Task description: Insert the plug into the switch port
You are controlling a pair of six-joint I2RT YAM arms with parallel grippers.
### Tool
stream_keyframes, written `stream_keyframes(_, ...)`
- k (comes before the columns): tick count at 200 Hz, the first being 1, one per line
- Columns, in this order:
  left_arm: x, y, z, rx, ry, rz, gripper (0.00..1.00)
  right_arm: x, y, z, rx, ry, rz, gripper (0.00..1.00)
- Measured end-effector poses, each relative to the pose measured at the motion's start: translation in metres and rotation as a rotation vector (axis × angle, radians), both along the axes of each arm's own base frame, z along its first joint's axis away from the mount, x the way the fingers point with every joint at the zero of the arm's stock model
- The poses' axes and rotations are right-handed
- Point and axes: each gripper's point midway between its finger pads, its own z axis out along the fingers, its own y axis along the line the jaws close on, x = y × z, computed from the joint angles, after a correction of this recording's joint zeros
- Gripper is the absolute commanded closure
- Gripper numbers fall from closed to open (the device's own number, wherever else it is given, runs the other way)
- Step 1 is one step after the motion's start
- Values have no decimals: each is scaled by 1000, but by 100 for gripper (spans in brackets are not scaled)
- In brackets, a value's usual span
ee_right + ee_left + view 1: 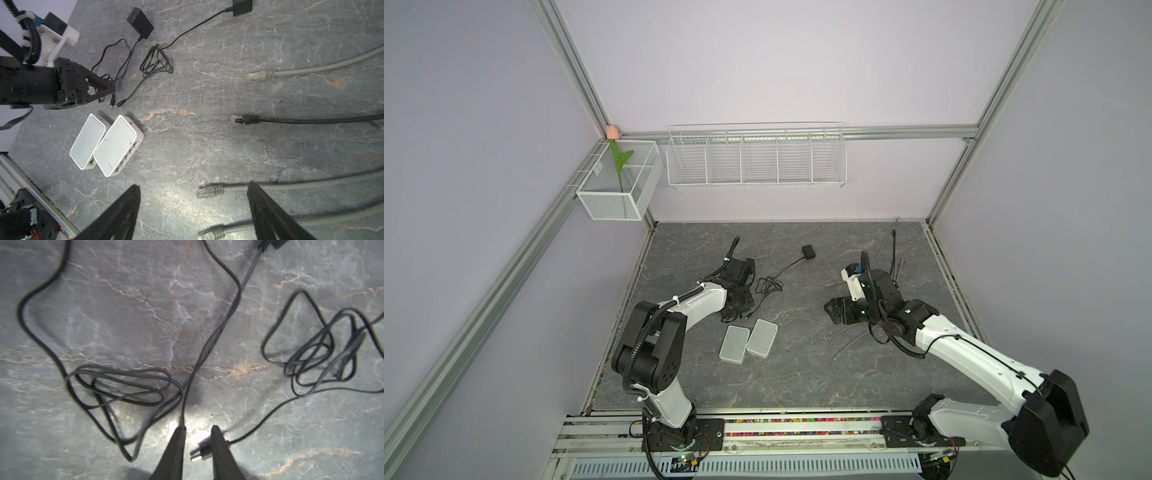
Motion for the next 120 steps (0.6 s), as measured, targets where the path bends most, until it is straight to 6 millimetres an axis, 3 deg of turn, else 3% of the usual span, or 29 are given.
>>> stream_keyframes(43, 4, 11, -1, 12, -1, 39, 74, 5, 1, 4, -4, -10, -11, 14)
stream_keyframes(74, 2, 11, -17, 22, 38, 37, 77, 7, -2, 4, -16, -14, -22, 14)
stream_keyframes(93, 6, 7, -17, 11, 33, 31, 78, 8, -3, 4, -21, -18, -28, 14)
stream_keyframes(120, 10, 4, -19, 6, 32, 27, 90, 8, -5, 3, -30, -20, -37, 15)
